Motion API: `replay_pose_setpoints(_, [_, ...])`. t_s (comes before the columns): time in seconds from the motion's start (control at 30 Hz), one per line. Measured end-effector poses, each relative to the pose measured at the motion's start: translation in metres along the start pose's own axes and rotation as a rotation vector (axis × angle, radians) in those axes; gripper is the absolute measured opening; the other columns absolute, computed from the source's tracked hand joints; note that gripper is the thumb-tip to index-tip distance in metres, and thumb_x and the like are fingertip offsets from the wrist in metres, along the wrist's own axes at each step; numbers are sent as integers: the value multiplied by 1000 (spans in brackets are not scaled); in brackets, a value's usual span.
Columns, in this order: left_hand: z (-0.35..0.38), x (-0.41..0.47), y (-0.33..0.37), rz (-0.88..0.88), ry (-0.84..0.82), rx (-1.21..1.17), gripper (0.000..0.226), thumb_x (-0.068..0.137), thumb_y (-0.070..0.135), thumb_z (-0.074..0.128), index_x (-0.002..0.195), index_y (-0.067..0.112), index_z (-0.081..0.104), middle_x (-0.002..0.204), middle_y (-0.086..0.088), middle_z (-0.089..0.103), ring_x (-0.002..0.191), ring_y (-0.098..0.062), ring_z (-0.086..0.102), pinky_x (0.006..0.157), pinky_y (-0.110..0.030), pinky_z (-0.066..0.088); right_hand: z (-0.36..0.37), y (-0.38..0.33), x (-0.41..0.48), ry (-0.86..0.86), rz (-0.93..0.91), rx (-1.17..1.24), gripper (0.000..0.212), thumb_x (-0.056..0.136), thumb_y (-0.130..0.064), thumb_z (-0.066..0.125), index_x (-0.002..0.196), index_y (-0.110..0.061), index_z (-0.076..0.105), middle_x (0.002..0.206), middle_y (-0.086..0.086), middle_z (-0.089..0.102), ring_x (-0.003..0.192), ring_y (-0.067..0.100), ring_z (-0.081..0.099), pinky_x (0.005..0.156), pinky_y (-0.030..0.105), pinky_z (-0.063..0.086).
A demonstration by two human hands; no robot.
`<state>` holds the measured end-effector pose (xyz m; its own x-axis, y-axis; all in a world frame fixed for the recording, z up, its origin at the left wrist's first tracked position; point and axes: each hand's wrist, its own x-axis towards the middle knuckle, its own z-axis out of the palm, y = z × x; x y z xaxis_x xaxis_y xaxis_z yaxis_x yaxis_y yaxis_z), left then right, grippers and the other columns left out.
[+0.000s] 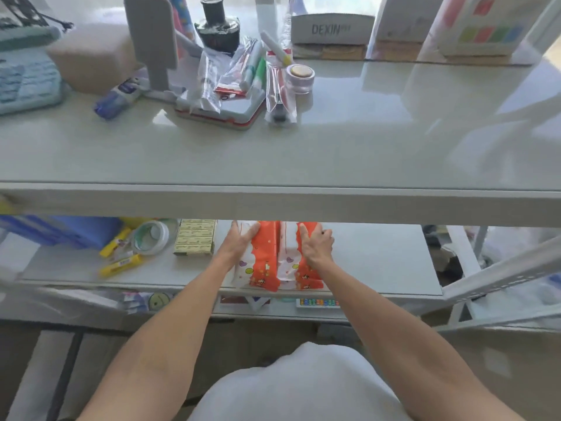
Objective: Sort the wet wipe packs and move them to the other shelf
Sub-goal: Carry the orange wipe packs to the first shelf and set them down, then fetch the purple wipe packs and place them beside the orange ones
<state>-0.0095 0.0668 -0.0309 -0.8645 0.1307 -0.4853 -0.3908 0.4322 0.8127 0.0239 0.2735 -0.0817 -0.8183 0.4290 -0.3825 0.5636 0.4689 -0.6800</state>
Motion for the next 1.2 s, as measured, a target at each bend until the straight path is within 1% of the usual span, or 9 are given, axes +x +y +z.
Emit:
replay_pose_setpoints(0.07, [2, -6, 7, -23, -44, -5, 85, 97, 62, 51, 158, 16, 15, 139, 2, 47, 128, -19, 47, 97, -45, 50, 4, -1, 1, -10, 6, -50, 69, 103, -60, 33, 143, -4, 41, 138, 22, 42, 129, 40, 40, 110, 51, 36])
replay_pose_setpoints(0.2, [5, 1, 8, -59, -70, -31, 82, 99, 56, 50, 157, 12, 12, 146, -7, 51, 122, -24, 55, 92, -34, 47, 0, 4, 4, -35, -3, -95, 70, 103, -59, 32, 151, -8, 34, 141, 21, 41, 132, 40, 39, 111, 52, 37])
replay_pose_setpoints(0.37, [12, -8, 10, 15, 146, 132, 88, 93, 64, 56, 156, 13, 20, 152, -17, 39, 135, -35, 46, 103, -48, 44, -9, 6, -5, 12, -6, 6, 66, 105, -56, 32, 154, -13, 33, 140, 23, 42, 134, 40, 38, 112, 54, 34])
replay_pose_setpoints(0.5, [20, -15, 20, 374, 428, 441, 47, 88, 46, 61, 115, 9, 50, 106, -12, 54, 99, -31, 54, 91, -46, 47, -27, 28, -23, 134, 21, 89, 47, 105, -39, 38, 139, -8, 48, 133, 21, 50, 123, 37, 49, 106, 48, 41])
replay_pose_setpoints(0.63, [87, -36, 60, 684, -20, 575, 10, 91, 13, 64, 88, 11, 55, 66, 4, 47, 57, -15, 46, 59, -30, 42, -64, 70, -57, 253, 83, 184, 27, 104, -23, 44, 110, -3, 61, 102, 11, 62, 92, 27, 55, 81, 33, 41])
replay_pose_setpoints(0.73, [169, -61, 77, 785, -365, 715, 8, 92, 14, 63, 86, 8, 62, 61, 5, 50, 55, -18, 48, 52, -27, 35, -99, 127, -101, 309, 228, 229, 28, 97, -23, 47, 89, -3, 65, 91, 16, 72, 91, 36, 67, 79, 41, 53])
replay_pose_setpoints(0.87, [281, -112, 70, 828, -744, 909, 20, 94, 18, 58, 87, 5, 71, 81, -18, 68, 81, -34, 65, 68, -34, 45, -144, 217, -194, 542, 521, 216, 28, 95, -22, 48, 91, -9, 72, 103, 21, 74, 98, 38, 68, 83, 41, 56])
replay_pose_setpoints(1.03, [392, -204, 59, 884, -1044, 1087, 34, 100, 20, 49, 119, -3, 66, 118, -24, 68, 110, -39, 65, 97, -44, 54, -184, 307, -320, 751, 889, 225, 34, 98, -23, 45, 115, -8, 70, 123, 25, 68, 115, 40, 65, 91, 39, 52])
replay_pose_setpoints(1.2, [478, -290, 57, 979, -1189, 1139, 42, 100, 27, 48, 128, -1, 61, 129, -22, 63, 121, -38, 60, 97, -37, 50, -212, 368, -397, 832, 1090, 259, 36, 98, -26, 44, 122, -8, 65, 128, 21, 64, 120, 38, 60, 91, 38, 50])
